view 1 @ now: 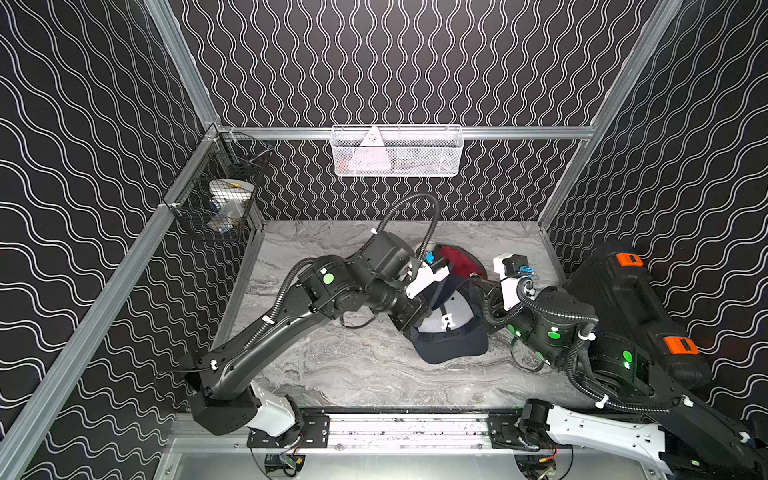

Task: Open the adjustable buckle of the baseball cap
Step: Pull the adjustable strap on the baseball cap, then place the baseball cap at the center of the board.

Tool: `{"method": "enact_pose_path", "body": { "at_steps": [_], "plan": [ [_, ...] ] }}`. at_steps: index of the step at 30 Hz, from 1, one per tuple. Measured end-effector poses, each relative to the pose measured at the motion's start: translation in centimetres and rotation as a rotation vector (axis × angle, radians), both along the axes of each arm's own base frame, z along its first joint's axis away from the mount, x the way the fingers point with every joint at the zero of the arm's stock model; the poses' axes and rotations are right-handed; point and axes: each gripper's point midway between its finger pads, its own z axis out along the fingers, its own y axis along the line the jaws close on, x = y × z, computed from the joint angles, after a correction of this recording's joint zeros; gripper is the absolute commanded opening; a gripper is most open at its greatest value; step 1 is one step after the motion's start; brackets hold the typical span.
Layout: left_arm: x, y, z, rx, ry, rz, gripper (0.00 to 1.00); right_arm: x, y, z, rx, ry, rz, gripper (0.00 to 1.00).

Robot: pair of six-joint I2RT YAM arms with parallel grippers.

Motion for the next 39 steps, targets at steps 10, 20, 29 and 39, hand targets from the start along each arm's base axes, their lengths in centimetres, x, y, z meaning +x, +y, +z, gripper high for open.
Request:
{"method": "enact_pose_path", "body": {
  "at_steps": [10,20,29,39],
  "plan": [
    [6.9,4.0,0.5,-0.097,0.036,0.235,0.0,-0.2,4.9,-8.5,-0.094,0.207,0.119,0.22],
    [11.1,8.9,-4.6,-0.086,0.154,0.412,0.0,0.2,6.3,-9.7,-0.083,0.235,0.137,0.33],
    [15.4,13.6,-10.5,-0.042,0.254,0.599,0.0,0.7,4.8,-9.0,-0.059,0.213,0.097,0.41],
    [20.4,17.7,-9.1,-0.063,0.196,0.73,0.0,0.9,3.7,-8.5,-0.05,0.202,0.071,0.5]
  ]
}}
